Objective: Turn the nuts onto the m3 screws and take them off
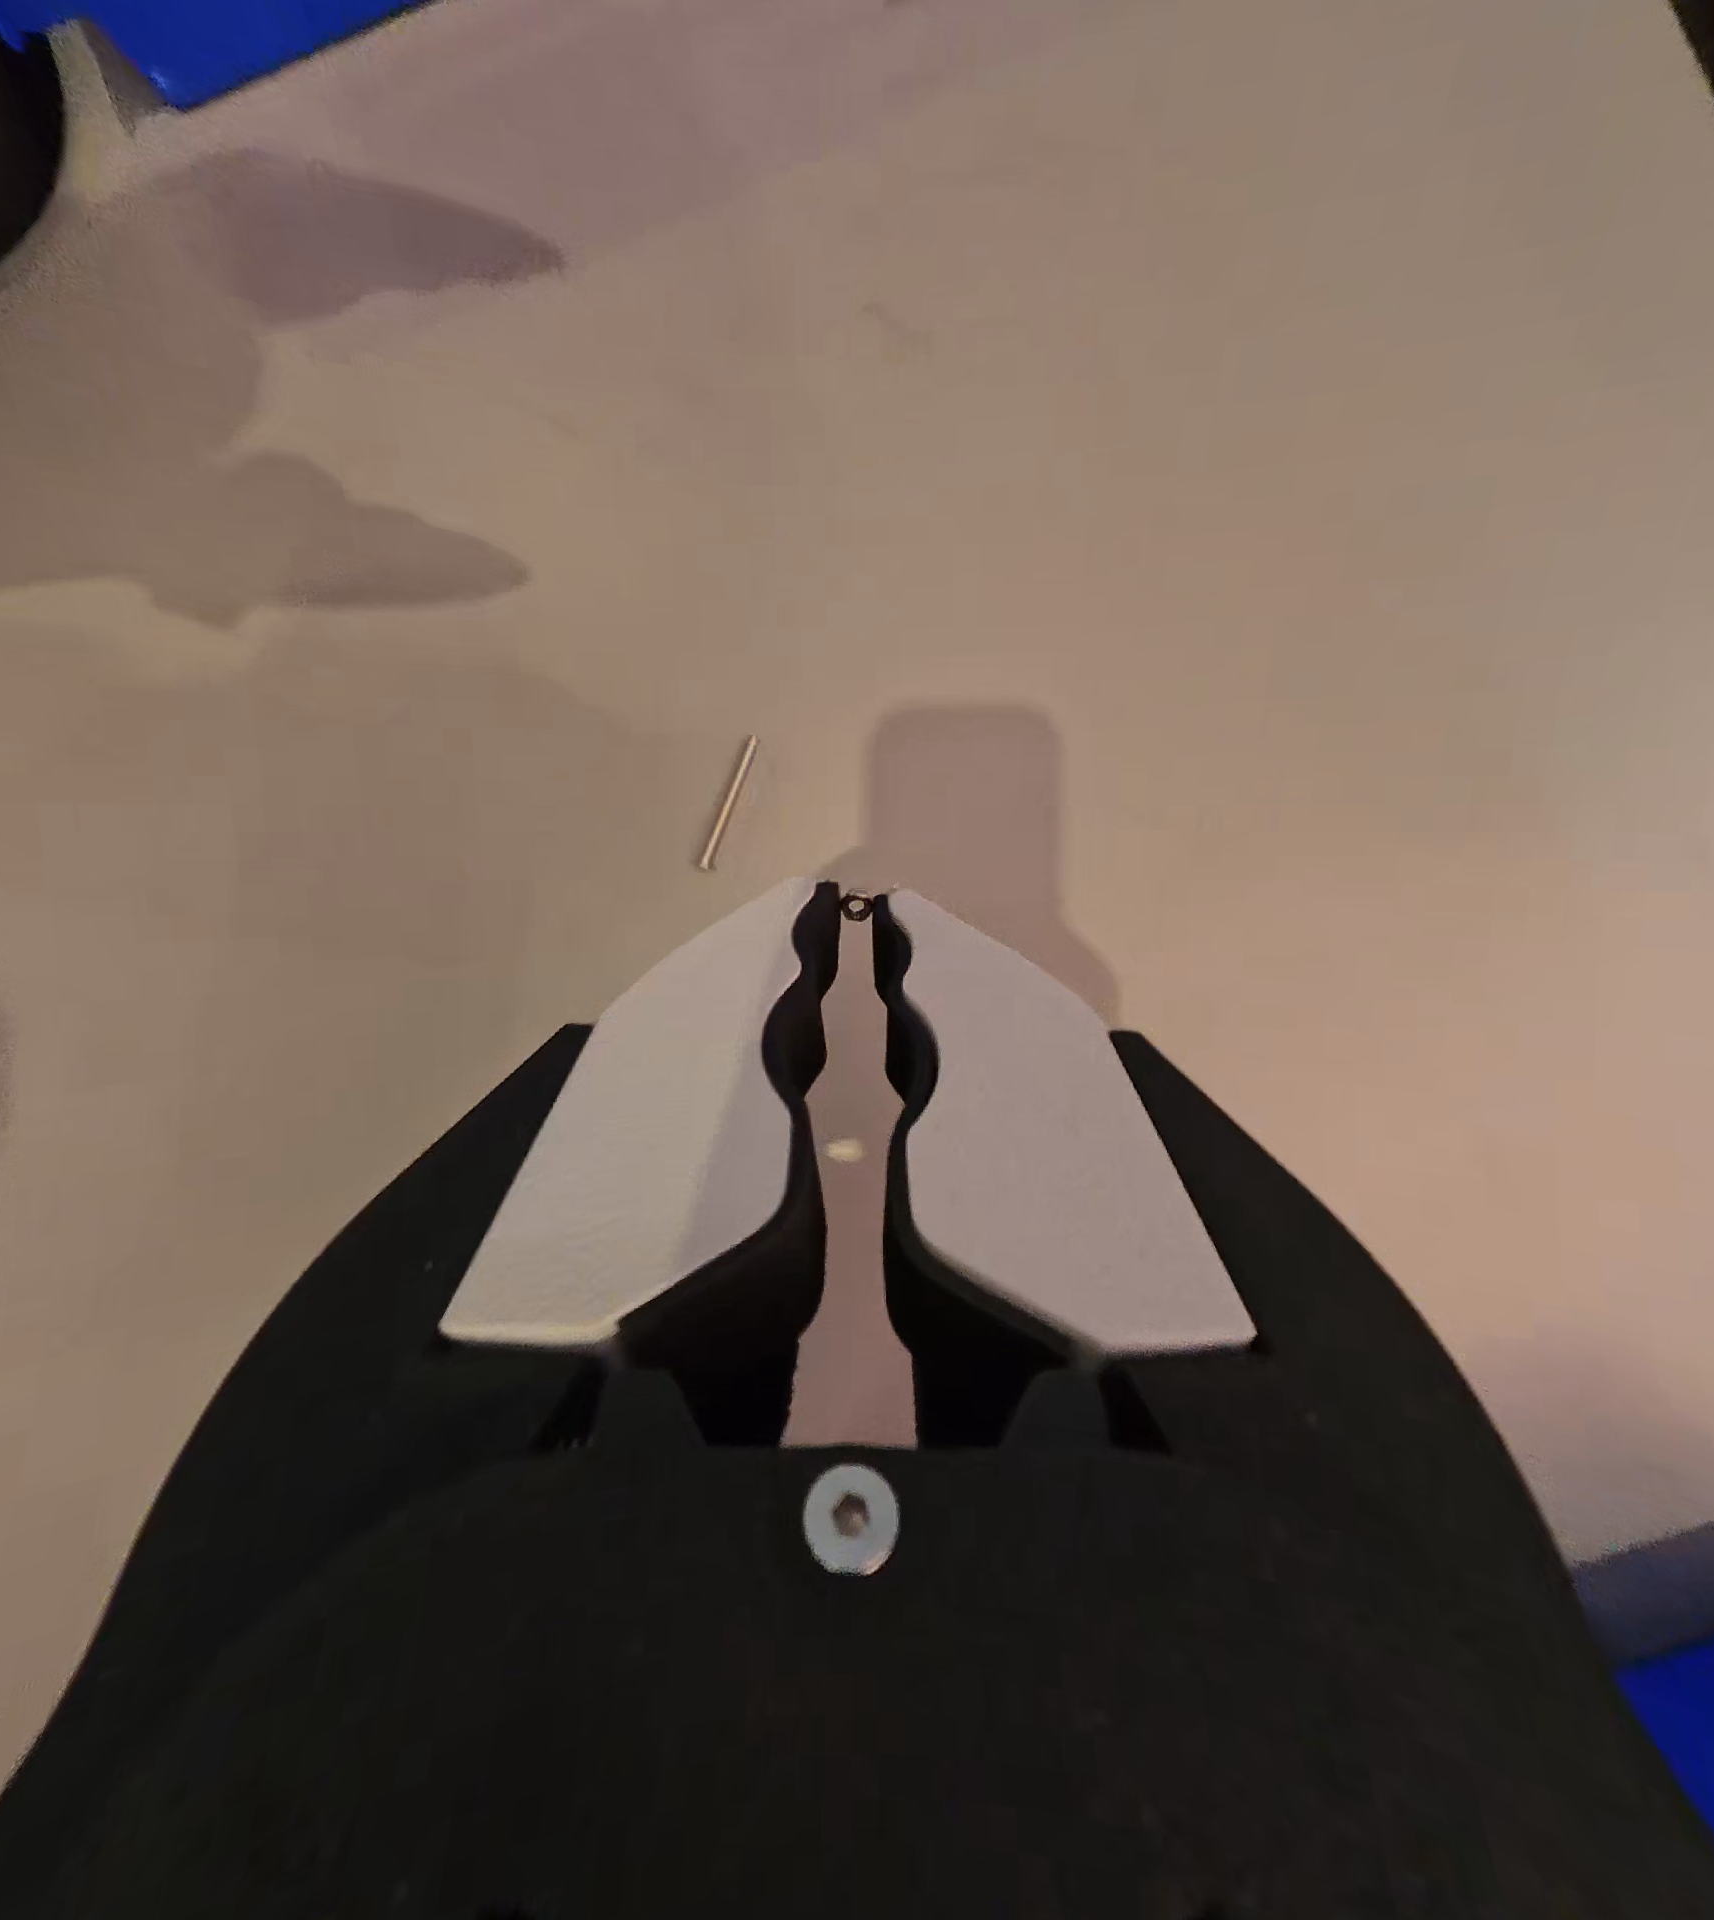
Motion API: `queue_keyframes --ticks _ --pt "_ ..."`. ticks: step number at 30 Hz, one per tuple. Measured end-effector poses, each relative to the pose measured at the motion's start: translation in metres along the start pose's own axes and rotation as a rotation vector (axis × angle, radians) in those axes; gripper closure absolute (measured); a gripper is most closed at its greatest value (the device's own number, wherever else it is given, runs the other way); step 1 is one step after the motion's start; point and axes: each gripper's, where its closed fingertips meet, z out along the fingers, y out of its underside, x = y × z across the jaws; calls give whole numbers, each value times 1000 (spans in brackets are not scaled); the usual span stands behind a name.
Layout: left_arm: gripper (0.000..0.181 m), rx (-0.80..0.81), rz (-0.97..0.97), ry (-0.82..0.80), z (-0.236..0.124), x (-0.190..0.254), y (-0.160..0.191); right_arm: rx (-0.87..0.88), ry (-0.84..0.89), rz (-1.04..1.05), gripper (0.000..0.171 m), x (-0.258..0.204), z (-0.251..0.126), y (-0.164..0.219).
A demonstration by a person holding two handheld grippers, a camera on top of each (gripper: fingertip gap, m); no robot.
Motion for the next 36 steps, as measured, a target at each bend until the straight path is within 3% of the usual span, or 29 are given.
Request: queue_keyframes --ticks 8,13,17,20,26,32,36 --pt "109 -68 -47 120 34 18 14 -120 -43 -57 165 1 17 32" --pt "110 -92 -28 48 33 9 6 -141 -28 -69 165 -1 20 37" --pt "110 -112 -104 -25 16 6 6 -105 -65 -91 165 -14 13 26" --pt "111 -116 -160 -61 -11 7 2 -105 1 -113 165 -4 13 25" --pt "114 -87 -184 -130 -60 5 -18 -112 -70 -90 165 -10 28 29" --pt "113 -78 -124 -70 -51 -3 -39 -104 -65 -88 165 -13 28 24" --pt "116 -11 -44 -40 -36 -25 -75 -134 -23 -80 165 -6 31 27"
